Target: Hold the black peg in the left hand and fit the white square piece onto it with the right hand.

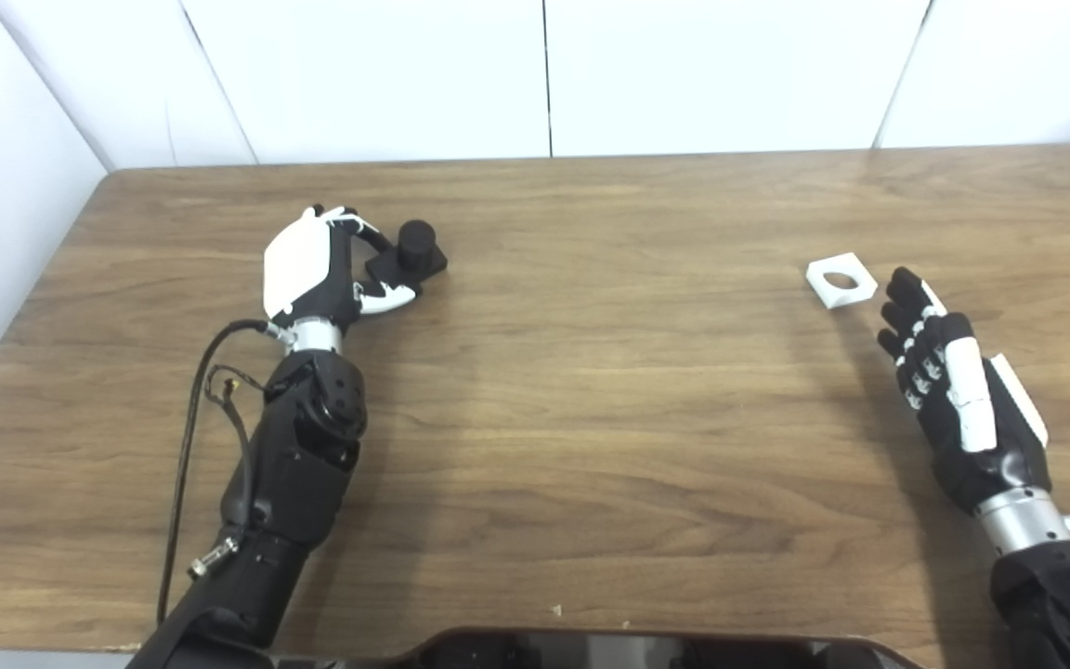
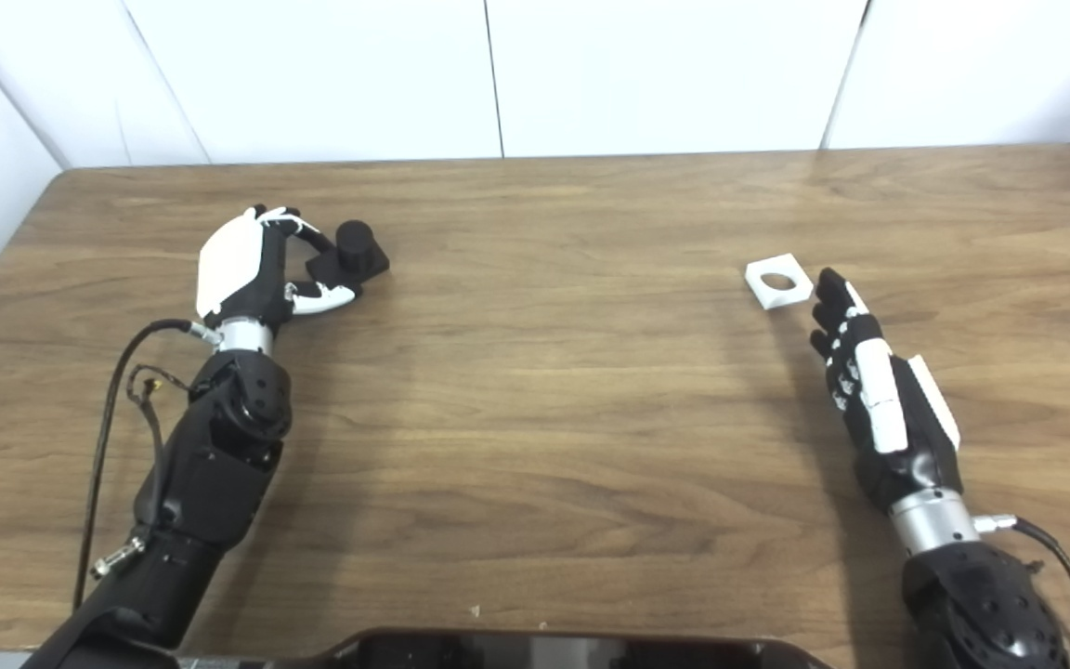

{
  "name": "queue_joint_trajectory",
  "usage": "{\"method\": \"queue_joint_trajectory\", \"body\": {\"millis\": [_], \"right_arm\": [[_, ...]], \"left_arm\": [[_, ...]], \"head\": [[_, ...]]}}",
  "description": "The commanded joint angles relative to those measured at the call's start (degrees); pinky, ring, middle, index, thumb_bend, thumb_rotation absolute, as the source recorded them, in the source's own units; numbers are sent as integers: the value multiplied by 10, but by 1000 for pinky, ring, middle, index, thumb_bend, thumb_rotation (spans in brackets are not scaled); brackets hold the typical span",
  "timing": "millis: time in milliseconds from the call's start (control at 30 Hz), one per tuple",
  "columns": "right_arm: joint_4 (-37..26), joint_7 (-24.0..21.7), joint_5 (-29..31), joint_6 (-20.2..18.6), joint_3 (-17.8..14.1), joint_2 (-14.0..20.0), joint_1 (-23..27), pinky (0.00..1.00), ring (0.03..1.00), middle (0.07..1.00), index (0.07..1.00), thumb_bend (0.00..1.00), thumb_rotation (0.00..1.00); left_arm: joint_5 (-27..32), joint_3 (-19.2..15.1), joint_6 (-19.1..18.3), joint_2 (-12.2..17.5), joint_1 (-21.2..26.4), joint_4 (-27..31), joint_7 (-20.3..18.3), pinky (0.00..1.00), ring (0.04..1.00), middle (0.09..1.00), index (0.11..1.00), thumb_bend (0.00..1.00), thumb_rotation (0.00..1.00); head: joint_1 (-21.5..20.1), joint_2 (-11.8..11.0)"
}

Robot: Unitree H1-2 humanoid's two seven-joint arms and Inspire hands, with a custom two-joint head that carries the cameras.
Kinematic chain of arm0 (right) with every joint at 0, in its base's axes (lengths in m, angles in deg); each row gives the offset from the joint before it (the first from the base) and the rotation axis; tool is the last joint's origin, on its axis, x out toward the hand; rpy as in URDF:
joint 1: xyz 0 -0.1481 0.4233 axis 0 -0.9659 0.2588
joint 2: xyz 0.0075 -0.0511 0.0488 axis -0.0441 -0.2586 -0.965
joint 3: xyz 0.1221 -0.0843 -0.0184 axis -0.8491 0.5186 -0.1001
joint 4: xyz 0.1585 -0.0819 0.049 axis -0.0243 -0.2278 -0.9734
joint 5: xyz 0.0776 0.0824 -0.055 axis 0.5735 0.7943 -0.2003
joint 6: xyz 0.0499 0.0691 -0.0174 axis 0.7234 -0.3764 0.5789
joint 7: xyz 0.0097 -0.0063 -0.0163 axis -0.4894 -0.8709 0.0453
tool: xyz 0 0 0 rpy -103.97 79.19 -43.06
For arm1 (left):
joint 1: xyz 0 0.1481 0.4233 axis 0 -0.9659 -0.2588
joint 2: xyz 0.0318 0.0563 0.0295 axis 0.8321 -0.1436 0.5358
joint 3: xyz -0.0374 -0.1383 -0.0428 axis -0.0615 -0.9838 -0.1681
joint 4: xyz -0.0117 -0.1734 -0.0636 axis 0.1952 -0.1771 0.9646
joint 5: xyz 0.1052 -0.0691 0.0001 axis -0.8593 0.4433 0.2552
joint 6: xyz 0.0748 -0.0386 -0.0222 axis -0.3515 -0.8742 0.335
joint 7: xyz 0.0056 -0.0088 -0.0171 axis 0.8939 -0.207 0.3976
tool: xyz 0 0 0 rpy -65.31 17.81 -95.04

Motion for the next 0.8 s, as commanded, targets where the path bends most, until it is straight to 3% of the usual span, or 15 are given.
{"method": "queue_joint_trajectory", "body": {"millis": [0,467,767], "right_arm": [[-10,-5,5,13,0,6,18,1000,1000,997,975,594,1000],[-11,-5,5,9,5,1,18,1000,1000,1000,982,587,1000],[-7,-3,-1,13,7,0,18,1000,1000,1000,986,608,1000]], "left_arm": [[5,-3,-2,-1,8,29,-2,985,985,884,490,512,73],[-19,34,-51,-12,-12,134,-75,960,980,881,492,507,80],[-39,72,-38,-25,-54,195,-95,921,965,878,490,507,76]], "head": [[0,1],[-2,-1],[-4,0]]}}
